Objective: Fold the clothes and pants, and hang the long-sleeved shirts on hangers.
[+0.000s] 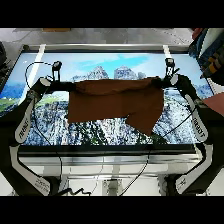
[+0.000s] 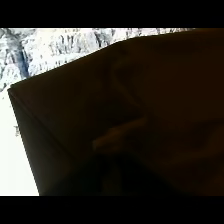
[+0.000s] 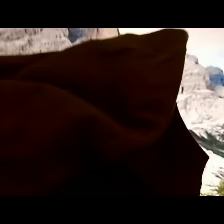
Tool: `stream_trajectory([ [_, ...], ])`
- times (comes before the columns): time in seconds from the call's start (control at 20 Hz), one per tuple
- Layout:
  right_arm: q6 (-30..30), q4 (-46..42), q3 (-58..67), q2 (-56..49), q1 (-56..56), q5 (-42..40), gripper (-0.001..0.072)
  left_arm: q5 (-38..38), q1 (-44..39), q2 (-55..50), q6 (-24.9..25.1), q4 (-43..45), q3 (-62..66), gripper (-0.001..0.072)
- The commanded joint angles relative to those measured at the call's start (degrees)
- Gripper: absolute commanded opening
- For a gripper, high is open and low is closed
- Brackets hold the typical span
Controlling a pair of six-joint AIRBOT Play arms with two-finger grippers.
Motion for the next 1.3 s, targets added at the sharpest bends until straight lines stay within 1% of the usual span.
stream_trajectory([
  [0.0, 0.1, -1.5, 0.8, -0.2, 0.0, 6.1, 0.0462, -1.2, 0.0, 0.6, -0.5, 0.0, 0.0, 0.0624],
  [0.05, 0.1, -1.6, 1.6, 0.3, 0.0, 6.9, 0.0589, -1.3, 0.1, 1.6, -0.8, 0.0, 0.0, 0.07],
  [0.2, 0.1, -3.6, 5.2, 3.6, -1.1, 10.7, 0.0577, -1.9, 1.5, 7.0, -0.8, 1.1, 0.0, 0.07],
  [0.25, 0.1, -4.6, 6.4, 5.1, -2.0, 13.0, 0.0525, -3.0, 2.4, 9.5, -1.1, 2.6, 0.0, 0.0692],
  [0.3, 0.0, -5.8, 7.4, 6.9, -3.4, 16.4, 0.0417, -5.5, 3.6, 12.2, -2.4, 4.2, 0.0, 0.0638],
  [0.35, -0.1, -6.5, 7.8, 8.7, -4.9, 19.7, 0.0352, -9.2, 4.8, 14.6, -3.1, 5.9, 0.0, 0.0482],
  [0.4, -0.3, -7.0, 7.8, 10.5, -6.7, 23.1, 0.0313, -13.5, 6.1, 17.0, -3.1, 8.4, 0.0, 0.0255],
  [0.45, -0.7, -7.1, 7.8, 12.1, -8.8, 27.1, 0.0301, -18.6, 7.6, 19.2, -3.1, 11.1, 0.0, 0.0007],
  [0.5, -1.2, -6.9, 7.8, 13.4, -11.1, 31.7, 0.024, -23.4, 9.1, 20.8, -3.6, 12.0, 0.0, 0.0014],
  [0.55, -2.9, -5.8, 7.7, 14.2, -13.5, 37.0, 0.018, -27.8, 10.7, 21.8, -5.5, 12.0, 0.0, 0.0014],
  [0.65, -4.9, -0.7, 5.7, 15.4, -17.7, 45.8, 0.0179, -35.0, 13.2, 22.4, -9.5, 12.0, -0.1, 0.0013],
  [0.7, -6.5, 3.6, 3.3, 16.0, -19.7, 48.7, 0.0179, -37.7, 14.2, 22.6, -10.5, 11.8, -0.9, 0.0013],
  [0.75, -8.8, 8.8, 0.0, 16.9, -21.5, 50.2, 0.0179, -39.0, 15.1, 23.2, -10.5, 11.2, -2.9, 0.0013],
  [0.8, -10.9, 13.9, -4.0, 18.1, -23.0, 50.5, 0.0179, -38.7, 16.1, 24.4, -10.4, 10.2, -6.6, 0.0014],
  [0.85, -12.8, 19.2, -9.0, 19.6, -24.4, 49.7, 0.0184, -37.3, 17.2, 25.8, -10.3, 8.3, -10.8, 0.0014],
  [0.9, -13.8, 22.8, -14.6, 21.0, -25.4, 47.8, 0.0207, -34.6, 18.3, 27.4, -10.3, 5.9, -15.8, 0.0014],
  [0.95, -14.2, 24.6, -19.7, 21.9, -26.0, 45.5, 0.0221, -32.0, 19.2, 28.6, -10.4, 3.5, -20.0, 0.0015],
  [1.0, -14.2, 25.4, -24.6, 22.5, -25.9, 43.0, 0.0365, -29.6, 20.0, 29.3, -10.4, 1.5, -23.7, 0.003],
  [1.05, -14.2, 26.2, -29.5, 22.6, -25.7, 40.8, 0.0473, -28.4, 20.3, 29.3, -10.4, 0.8, -26.2, 0.0136],
  [1.15, -15.6, 28.3, -38.0, 22.5, -24.6, 34.9, 0.0481, -26.8, 20.2, 29.0, -10.4, 0.8, -29.1, 0.0637],
  [1.2, -16.8, 29.5, -41.4, 22.5, -24.0, 31.2, 0.0481, -26.8, 19.9, 28.6, -10.4, 0.8, -29.6, 0.0697],
  [1.25, -17.2, 30.4, -44.3, 22.5, -23.3, 27.0, 0.0481, -26.8, 19.7, 28.1, -10.4, 0.7, -29.6, 0.0697],
])
